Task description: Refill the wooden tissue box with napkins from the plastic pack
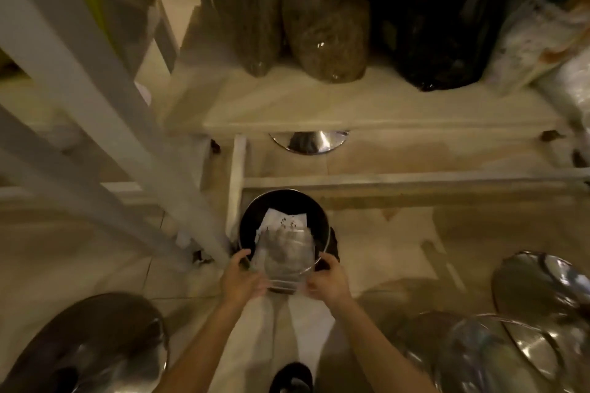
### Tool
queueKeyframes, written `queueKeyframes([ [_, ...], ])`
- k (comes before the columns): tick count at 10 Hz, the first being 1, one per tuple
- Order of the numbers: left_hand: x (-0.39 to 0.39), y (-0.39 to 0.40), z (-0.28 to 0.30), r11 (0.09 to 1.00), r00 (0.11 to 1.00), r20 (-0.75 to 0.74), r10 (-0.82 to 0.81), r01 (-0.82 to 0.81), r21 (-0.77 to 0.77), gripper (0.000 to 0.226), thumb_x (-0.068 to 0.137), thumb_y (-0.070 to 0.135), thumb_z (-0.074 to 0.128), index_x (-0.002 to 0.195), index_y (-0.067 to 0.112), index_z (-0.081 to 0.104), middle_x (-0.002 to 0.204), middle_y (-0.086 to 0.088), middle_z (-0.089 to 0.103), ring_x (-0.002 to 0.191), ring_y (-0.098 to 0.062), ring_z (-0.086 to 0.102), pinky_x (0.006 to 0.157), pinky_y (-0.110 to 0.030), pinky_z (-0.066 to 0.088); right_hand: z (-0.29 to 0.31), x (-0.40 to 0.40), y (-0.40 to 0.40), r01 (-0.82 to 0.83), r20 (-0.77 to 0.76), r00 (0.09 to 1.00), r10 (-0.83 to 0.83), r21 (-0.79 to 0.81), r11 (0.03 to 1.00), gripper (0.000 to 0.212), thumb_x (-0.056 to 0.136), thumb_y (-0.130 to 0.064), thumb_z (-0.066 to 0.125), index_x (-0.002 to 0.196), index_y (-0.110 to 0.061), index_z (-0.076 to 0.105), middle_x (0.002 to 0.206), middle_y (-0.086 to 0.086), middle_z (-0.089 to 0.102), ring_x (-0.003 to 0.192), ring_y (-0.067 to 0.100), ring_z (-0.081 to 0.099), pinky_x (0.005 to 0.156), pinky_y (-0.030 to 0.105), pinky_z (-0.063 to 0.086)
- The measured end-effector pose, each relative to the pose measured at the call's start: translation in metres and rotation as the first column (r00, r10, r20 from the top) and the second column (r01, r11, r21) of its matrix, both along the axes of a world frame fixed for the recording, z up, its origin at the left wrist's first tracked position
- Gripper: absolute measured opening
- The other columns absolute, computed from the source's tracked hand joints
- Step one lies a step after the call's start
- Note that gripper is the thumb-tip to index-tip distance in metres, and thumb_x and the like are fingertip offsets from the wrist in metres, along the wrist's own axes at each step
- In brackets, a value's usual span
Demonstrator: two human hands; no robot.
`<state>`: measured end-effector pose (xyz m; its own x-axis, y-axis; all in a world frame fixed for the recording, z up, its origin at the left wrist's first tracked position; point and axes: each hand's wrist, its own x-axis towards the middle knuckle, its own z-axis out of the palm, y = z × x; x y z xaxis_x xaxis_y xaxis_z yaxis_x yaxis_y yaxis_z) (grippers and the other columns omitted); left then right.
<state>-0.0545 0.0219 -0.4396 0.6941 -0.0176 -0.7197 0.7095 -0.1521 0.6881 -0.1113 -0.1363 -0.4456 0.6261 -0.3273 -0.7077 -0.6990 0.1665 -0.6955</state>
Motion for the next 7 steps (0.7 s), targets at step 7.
queueKeyframes([
  [7, 0.004, 0.0, 0.123, 0.942, 0.94, -0.139, -0.312, 0.326, 0.085, 0.015, 0.088, 0.005, 0.051, 0.075, 0.007, 0.057, 0.076, -0.01, 0.053, 0.068, -0.022, 0.053, 0.052, -0.023, 0.041, 0.095, 0.01, -0.003, -0.118, -0.081, 0.991, 0.105, -0.168, 0.979, 0.028, 0.088, -0.02, 0.048, 0.111, -0.008, 0.058, 0.094, 0.014, 0.068, 0.079, 0.027, 0.065, 0.073, 0.038, 0.053],
])
